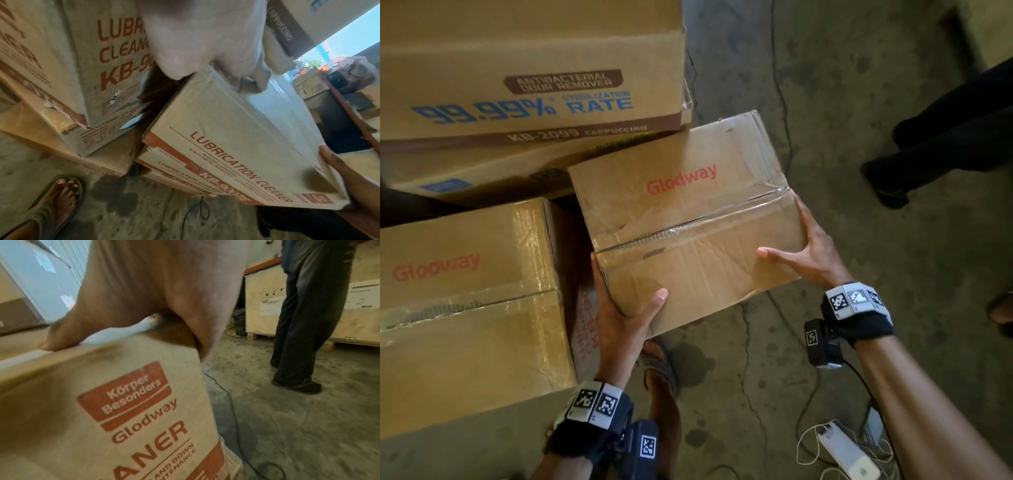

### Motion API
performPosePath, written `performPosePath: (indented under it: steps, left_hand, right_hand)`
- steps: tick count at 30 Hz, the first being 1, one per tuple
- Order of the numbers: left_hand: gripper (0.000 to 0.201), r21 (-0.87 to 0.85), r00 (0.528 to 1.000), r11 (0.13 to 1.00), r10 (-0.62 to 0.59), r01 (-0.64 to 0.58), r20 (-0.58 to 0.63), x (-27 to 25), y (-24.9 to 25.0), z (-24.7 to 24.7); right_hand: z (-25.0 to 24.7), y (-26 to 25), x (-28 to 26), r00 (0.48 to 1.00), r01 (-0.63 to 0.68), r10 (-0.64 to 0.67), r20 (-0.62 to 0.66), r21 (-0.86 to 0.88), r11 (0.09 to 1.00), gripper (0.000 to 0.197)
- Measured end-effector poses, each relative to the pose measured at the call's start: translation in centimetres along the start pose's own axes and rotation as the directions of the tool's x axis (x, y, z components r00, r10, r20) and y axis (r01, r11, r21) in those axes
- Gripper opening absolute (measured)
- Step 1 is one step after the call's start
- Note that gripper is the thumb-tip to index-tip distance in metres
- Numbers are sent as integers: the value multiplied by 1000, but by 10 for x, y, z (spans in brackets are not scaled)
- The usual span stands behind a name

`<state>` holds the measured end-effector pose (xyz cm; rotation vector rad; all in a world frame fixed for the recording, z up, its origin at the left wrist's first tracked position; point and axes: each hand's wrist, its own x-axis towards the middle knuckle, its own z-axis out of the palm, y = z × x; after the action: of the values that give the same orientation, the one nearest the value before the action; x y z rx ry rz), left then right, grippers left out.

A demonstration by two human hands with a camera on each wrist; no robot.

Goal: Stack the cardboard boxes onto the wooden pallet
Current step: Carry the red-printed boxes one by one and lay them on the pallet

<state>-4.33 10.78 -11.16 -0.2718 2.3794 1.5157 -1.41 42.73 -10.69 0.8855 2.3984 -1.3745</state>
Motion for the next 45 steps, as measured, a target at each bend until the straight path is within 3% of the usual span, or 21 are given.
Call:
performPosePath:
  steps: [5, 9, 14, 19, 23, 27, 32, 35, 40, 42, 45]
  left_hand:
    - [122, -53, 984, 997, -49, 58, 170, -41, 16, -26]
    - [117, -56, 973, 996, -59, 73, 224, -92, 40, -60]
    - [108, -100, 964, 995, 18, 9, 266, -151, 75, -137]
    - [104, -188, 947, 982, 30, 32, 319, -203, 110, -236]
    - [105, -230, 964, 973, 93, -35, 247, -236, 107, -326]
    - [100, -340, 992, 938, 102, -71, 74, -275, 87, -419]
    - [95, -426, 985, 897, 50, -117, -165, -320, 52, -521]
    - [101, -409, 942, 900, 6, -151, -335, -343, 35, -571]
    - [110, -414, 805, 891, -102, -188, -584, -386, 15, -622]
    - [106, -461, 724, 852, -152, -249, -672, -407, 6, -629]
    - [97, -450, 549, 842, -234, -298, -803, -444, -4, -625]
  right_hand:
    - [-18, 8, -84, 997, -72, 76, -24, 138, 988, 124]
    - [-26, -6, -178, 990, -93, 112, -80, 206, 974, 126]
    - [-23, -45, -300, 985, -34, 68, -161, 199, 979, 125]
    - [6, -101, -392, 963, 84, -35, -267, 174, 981, 122]
    - [44, -156, -442, 951, 196, -149, -269, 156, 968, 118]
    - [95, -217, -474, 937, 315, -294, -187, 95, 944, 118]
    - [166, -299, -483, 881, 473, -472, -26, 14, 881, 117]
    - [207, -357, -478, 824, 555, -553, 125, 18, 831, 115]
    - [269, -439, -477, 649, 705, -697, 305, 106, 702, 108]
    - [291, -466, -481, 556, 748, -727, 402, 138, 649, 107]
    - [327, -497, -494, 407, 804, -726, 554, 161, 573, 107]
